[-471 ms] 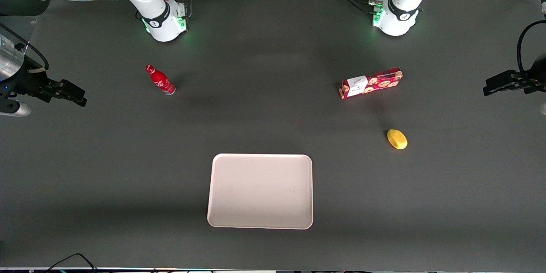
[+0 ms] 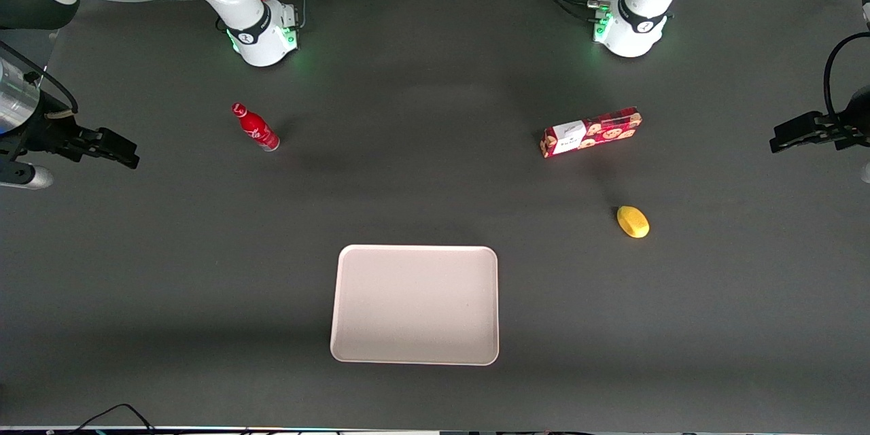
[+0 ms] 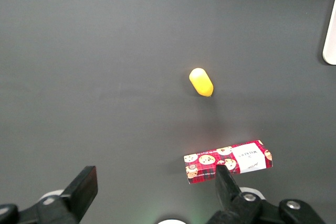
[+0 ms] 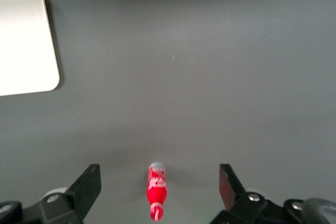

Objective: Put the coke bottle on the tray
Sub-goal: 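Move the right gripper down over the red Coca-Cola bottle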

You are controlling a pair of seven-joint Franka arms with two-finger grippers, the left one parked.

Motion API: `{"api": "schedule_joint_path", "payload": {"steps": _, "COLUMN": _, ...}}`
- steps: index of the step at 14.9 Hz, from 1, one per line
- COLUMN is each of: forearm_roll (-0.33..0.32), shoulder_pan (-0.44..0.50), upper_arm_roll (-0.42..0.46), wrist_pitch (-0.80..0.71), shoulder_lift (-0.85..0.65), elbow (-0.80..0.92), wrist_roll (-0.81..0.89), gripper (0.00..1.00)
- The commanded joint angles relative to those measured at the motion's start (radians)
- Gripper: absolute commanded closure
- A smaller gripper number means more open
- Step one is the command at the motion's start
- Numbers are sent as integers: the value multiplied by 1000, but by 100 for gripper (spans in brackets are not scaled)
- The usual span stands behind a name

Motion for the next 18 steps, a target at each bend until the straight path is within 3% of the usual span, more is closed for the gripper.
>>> {"api": "schedule_joint_path", "payload": {"steps": 1, "forearm_roll": 30, "shoulder_pan": 9, "upper_arm_roll": 30, "wrist_pitch": -133, "shoulder_lift": -41, "elbow": -17, "wrist_roll": -13, "gripper": 0}}
{"api": "schedule_joint_path", "payload": {"steps": 5, "forearm_roll": 56, "shoulder_pan": 9, "upper_arm_roll": 49, "wrist_pitch": -77, "shoulder_lift": -234, "elbow": -363, "wrist_roll": -2, "gripper": 0}}
{"api": "schedule_joint_path", "payload": {"steps": 9, "forearm_roll": 70, "shoulder_pan": 9, "upper_arm_roll": 70, "wrist_pitch": 115, "shoulder_lift": -345, "elbow": -679, "wrist_roll": 14, "gripper": 0}}
{"api": "schedule_joint_path", "payload": {"steps": 18, "forearm_roll": 68, "shoulder_pan": 6, "upper_arm_roll": 113, "wrist_pitch": 405, "shoulder_lift": -396, "elbow": -982, "wrist_roll": 57, "gripper": 0}}
